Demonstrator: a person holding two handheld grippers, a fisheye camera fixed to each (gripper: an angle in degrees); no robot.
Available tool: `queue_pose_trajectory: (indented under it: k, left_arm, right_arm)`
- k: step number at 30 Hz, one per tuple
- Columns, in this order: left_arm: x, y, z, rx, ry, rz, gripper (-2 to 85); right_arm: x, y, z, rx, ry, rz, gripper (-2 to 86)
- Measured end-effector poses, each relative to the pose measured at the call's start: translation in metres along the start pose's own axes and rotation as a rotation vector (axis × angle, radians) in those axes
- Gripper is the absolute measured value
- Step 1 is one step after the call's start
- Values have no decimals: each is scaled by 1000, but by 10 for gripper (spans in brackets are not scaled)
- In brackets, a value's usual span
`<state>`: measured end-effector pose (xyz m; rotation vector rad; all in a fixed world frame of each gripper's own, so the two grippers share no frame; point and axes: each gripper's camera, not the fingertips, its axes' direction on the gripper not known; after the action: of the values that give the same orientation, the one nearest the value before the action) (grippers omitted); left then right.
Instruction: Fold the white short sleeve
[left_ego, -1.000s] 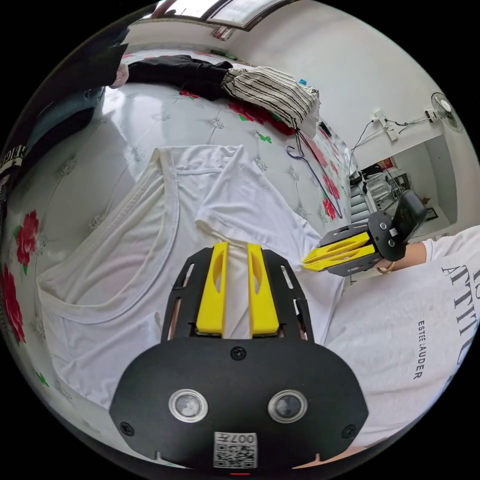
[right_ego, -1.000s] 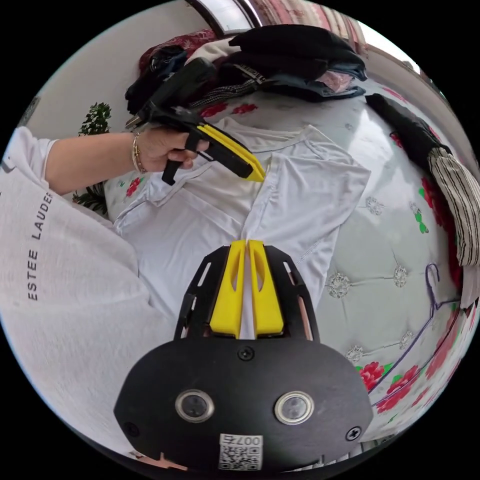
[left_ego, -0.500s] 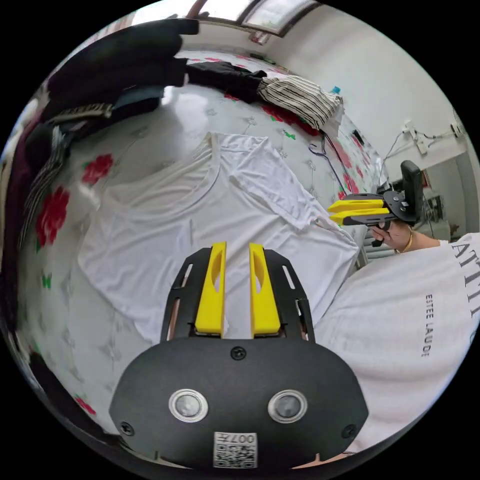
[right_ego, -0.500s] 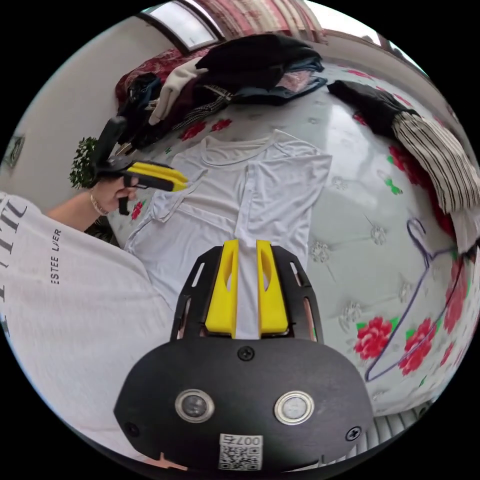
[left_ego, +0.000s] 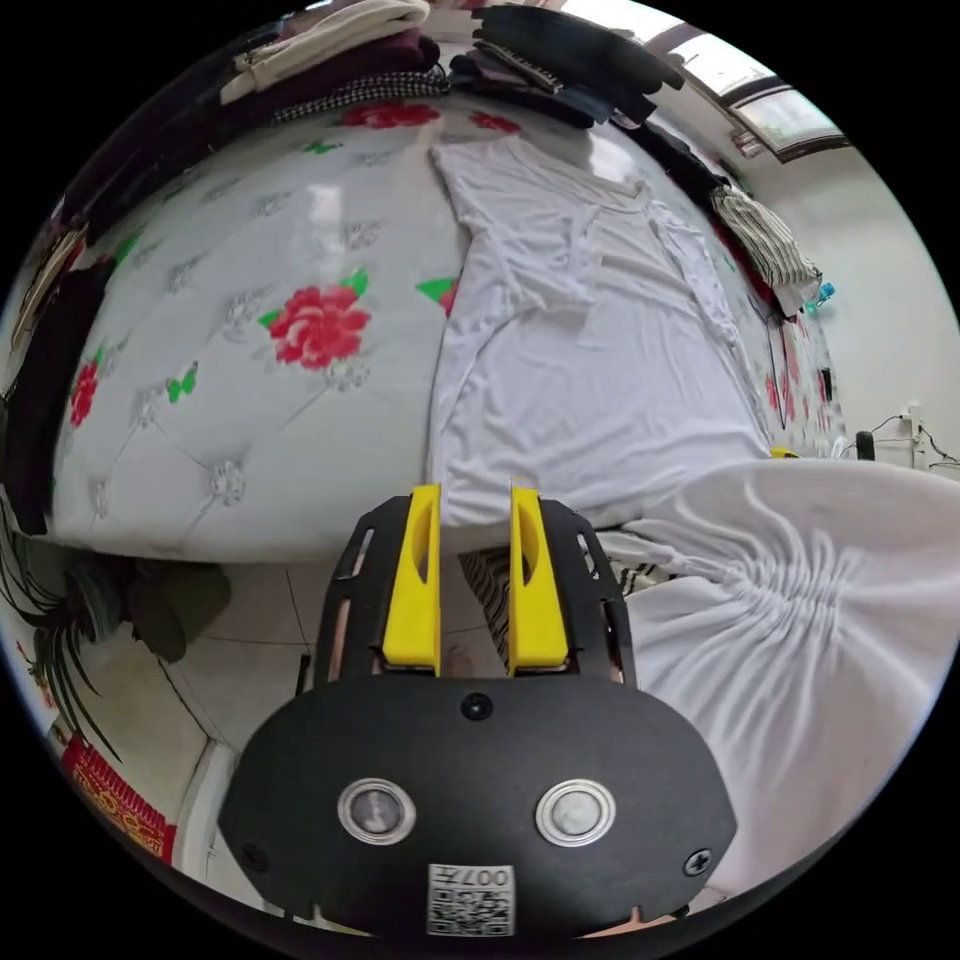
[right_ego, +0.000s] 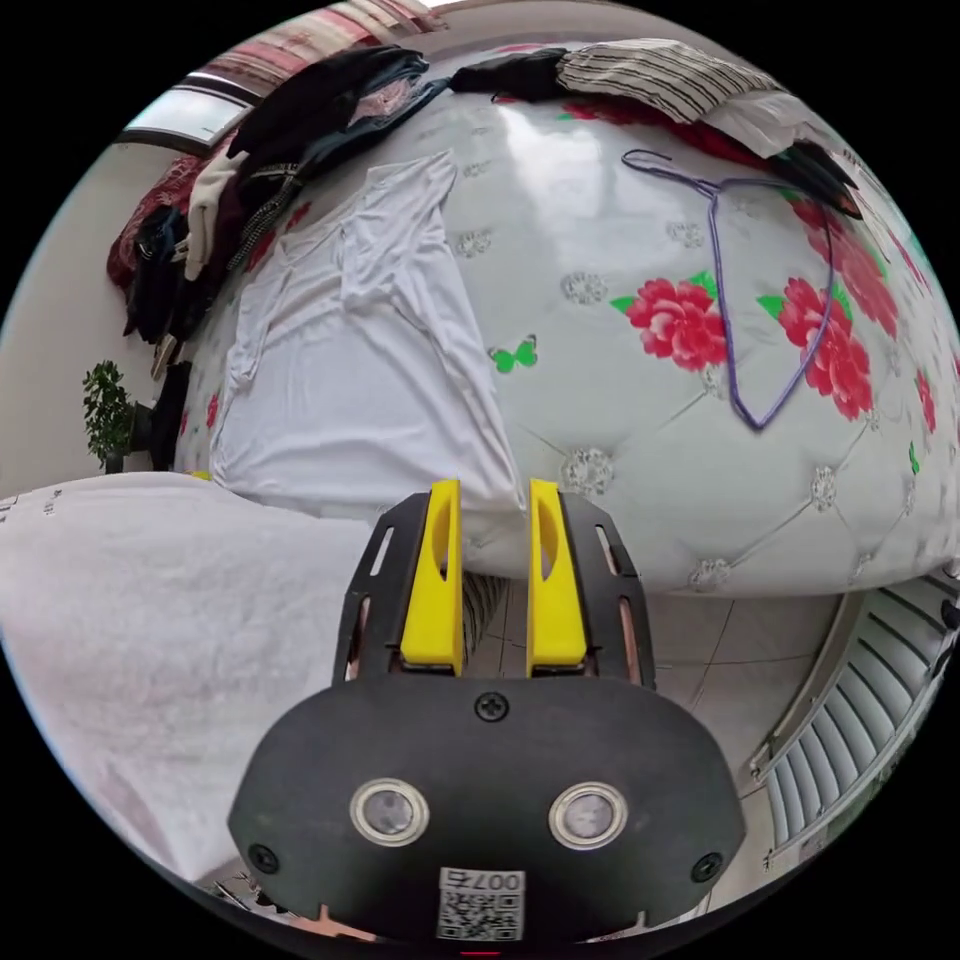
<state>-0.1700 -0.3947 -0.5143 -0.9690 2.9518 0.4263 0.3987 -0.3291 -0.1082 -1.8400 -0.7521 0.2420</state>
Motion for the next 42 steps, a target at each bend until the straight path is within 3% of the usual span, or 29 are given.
queue_pose_trajectory:
  k: [5, 7, 11, 20, 25, 29, 34, 38, 42]
  left_arm:
    - [9, 6, 10, -24, -72, -32, 54]
    - [16, 5, 6, -45, -159, 2, 6]
    - [17, 0, -2, -87, -151, 65, -7]
    - [-31, -20, -85, 8, 210, 17, -10]
    - [-73, -91, -145, 103, 446, -15, -9]
    - [-95, -167, -166, 128, 420, -67, -8]
    - [-121, -273, -161, 187, 381, -277, 24]
    - [-133, -286, -156, 279, 347, -364, 54]
    - [-131, -261, -143, 254, 254, -274, 68]
  right_arm:
    - [-8, -5, 9, -29, 135, -7, 44]
    - [-11, -9, 8, -46, 149, -26, 31]
    - [-17, -18, 6, -80, 122, -85, 5]
    - [9, -38, -68, 89, -216, -62, -3]
    - [31, -87, -123, 224, -396, -25, -3]
    - [37, -171, -148, 251, -455, 9, -1]
    - [28, -280, -135, 252, -348, 78, 11]
    - [33, -312, -100, 215, -335, 171, 29]
    - [42, -281, -83, 231, -310, 169, 39]
